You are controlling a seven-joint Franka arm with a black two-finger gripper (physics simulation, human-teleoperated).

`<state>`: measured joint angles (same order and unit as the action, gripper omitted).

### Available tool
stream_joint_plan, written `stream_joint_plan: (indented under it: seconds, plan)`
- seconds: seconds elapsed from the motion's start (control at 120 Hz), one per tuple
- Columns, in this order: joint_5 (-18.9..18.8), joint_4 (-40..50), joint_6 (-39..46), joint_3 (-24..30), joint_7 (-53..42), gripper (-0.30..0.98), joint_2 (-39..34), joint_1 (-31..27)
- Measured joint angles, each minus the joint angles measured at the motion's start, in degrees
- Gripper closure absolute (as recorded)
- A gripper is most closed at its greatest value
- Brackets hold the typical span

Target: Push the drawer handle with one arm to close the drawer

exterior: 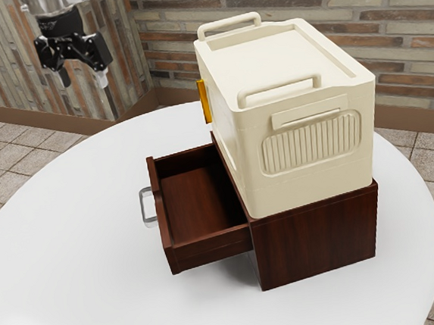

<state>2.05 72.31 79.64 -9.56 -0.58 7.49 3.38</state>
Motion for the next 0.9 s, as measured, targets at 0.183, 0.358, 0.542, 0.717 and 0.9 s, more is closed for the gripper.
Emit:
stream_joint_plan:
  seconds: [0.183, 0.358, 0.542, 0.717, 0.9]
  plan:
    - [0.18, -1.93, -1.72, 0.13, -0.49, 0.0, -0.06, 0.22]
    - [1.01, -10.65, -4.43, 0.65, -11.11, 0.0, -5.91, -0.05]
    - [-5.27, 16.65, -4.15, 1.66, -22.56, 0.0, -19.09, 0.12]
    - [-10.66, 50.29, 14.14, 3.86, -33.17, 0.3, -28.26, -9.24]
    - [-12.0, 57.03, 30.45, 7.41, -43.38, 0.62, -23.84, -9.7]
